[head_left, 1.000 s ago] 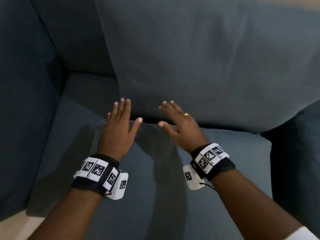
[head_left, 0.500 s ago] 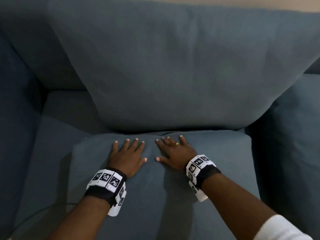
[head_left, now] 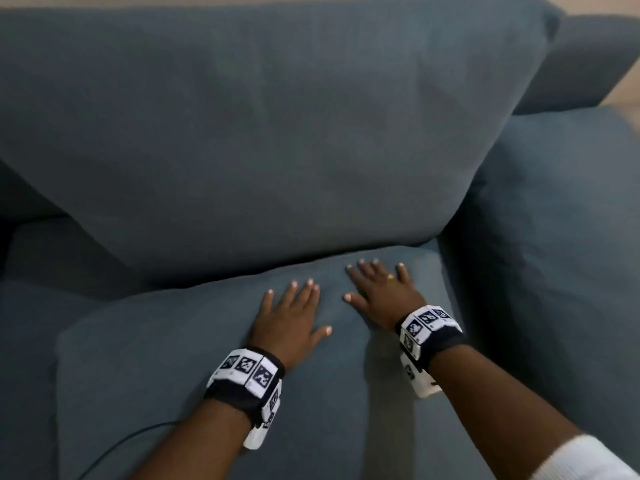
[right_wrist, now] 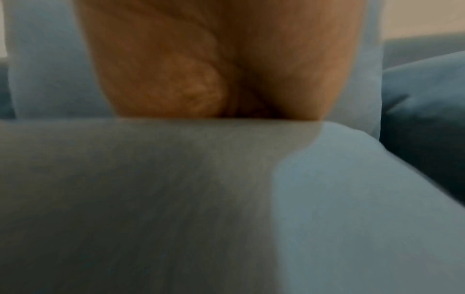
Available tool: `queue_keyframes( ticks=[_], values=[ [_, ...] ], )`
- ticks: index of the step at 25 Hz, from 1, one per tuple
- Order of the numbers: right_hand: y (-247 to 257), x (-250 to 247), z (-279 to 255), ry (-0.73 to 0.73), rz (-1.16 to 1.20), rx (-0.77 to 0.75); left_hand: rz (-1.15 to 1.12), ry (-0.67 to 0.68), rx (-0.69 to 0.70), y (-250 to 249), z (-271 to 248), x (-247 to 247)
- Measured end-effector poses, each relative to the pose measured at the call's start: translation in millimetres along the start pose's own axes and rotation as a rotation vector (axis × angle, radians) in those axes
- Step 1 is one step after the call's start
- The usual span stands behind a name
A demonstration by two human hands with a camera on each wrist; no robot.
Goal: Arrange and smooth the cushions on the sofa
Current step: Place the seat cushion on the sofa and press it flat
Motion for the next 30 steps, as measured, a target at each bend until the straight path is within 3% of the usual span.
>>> queue_keyframes(
  ticks=[1, 2, 4, 5, 6, 8, 9, 10, 11, 12, 13, 16, 17, 19, 20, 21, 23, 24, 27, 28, 30],
  values=[
    [-12, 5, -5, 0.072, -0.022, -0.029, 0.053, 0.118, 0.0, -11, 3, 10],
    [-21, -2, -5, 0.014, 0.018, -0.012, 0.012, 0.087, -0.042, -19, 12, 9],
    [-46, -29, 0, -0.291, 0.222, 0.146, -0.186, -0.183, -0.077, -42, 30, -11],
    [-60, -34, -2, -0.376, 0.247, 0.192, -0.193, -0.23, -0.047, -56, 36, -15],
    [-69, -31, -5, -0.359, 0.216, 0.182, -0.176, -0.218, 0.035, -70, 38, -11],
    [-86, -1, -12, 0.046, 0.06, 0.132, 0.026, 0.006, 0.115, -88, 38, 16],
    [-92, 0, -16, 0.142, 0.081, 0.163, 0.053, 0.079, 0.077, -94, 45, 21],
    [-102, -5, -12, 0.02, 0.168, 0.185, -0.001, 0.027, 0.048, -99, 57, 19],
    [-110, -19, -10, -0.264, 0.303, 0.217, -0.092, -0.087, 0.026, -108, 67, 7],
    [-120, -24, -8, -0.425, 0.348, 0.282, -0.149, -0.19, 0.026, -114, 74, -2],
    [-127, -22, -6, -0.445, 0.362, 0.303, -0.147, -0.222, 0.038, -120, 80, -4],
    [-129, 14, -18, 0.111, 0.241, 0.304, 0.089, 0.032, 0.101, -133, 78, 22],
    [-130, 16, -25, 0.078, 0.275, 0.317, 0.077, 0.031, 0.091, -137, 75, 24],
    [-135, 4, -41, -0.374, 0.4, 0.32, -0.08, -0.188, 0.077, -147, 70, 13],
    [-133, 4, -52, -0.43, 0.407, 0.321, -0.081, -0.241, 0.078, -150, 63, 14],
    [-124, 6, -59, -0.373, 0.38, 0.257, -0.032, -0.244, 0.12, -154, 58, 21],
    [-107, 38, -76, -0.016, 0.21, 0.202, 0.124, -0.118, 0.177, -157, 42, 41],
    [-100, 40, -80, 0.015, 0.215, 0.221, 0.134, -0.129, 0.172, -154, 39, 45],
    [-91, 18, -83, -0.408, 0.406, 0.283, 0.035, -0.271, 0.084, -141, 31, 17],
    [-81, 17, -84, -0.414, 0.383, 0.257, 0.046, -0.288, 0.1, -131, 25, 18],
    [-56, 38, -85, -0.187, 0.256, 0.214, 0.066, -0.207, 0.158, -108, 4, 33]
  ],
)
Point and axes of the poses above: each hand's wrist, its own z-axis towards the middle knuckle, its own x-axis out of the palm, y = z × x, the point moved 2 cm from there along z, towards the middle knuckle, and after that the axes turned 7 degrees about -y, right-handed, at the moved point
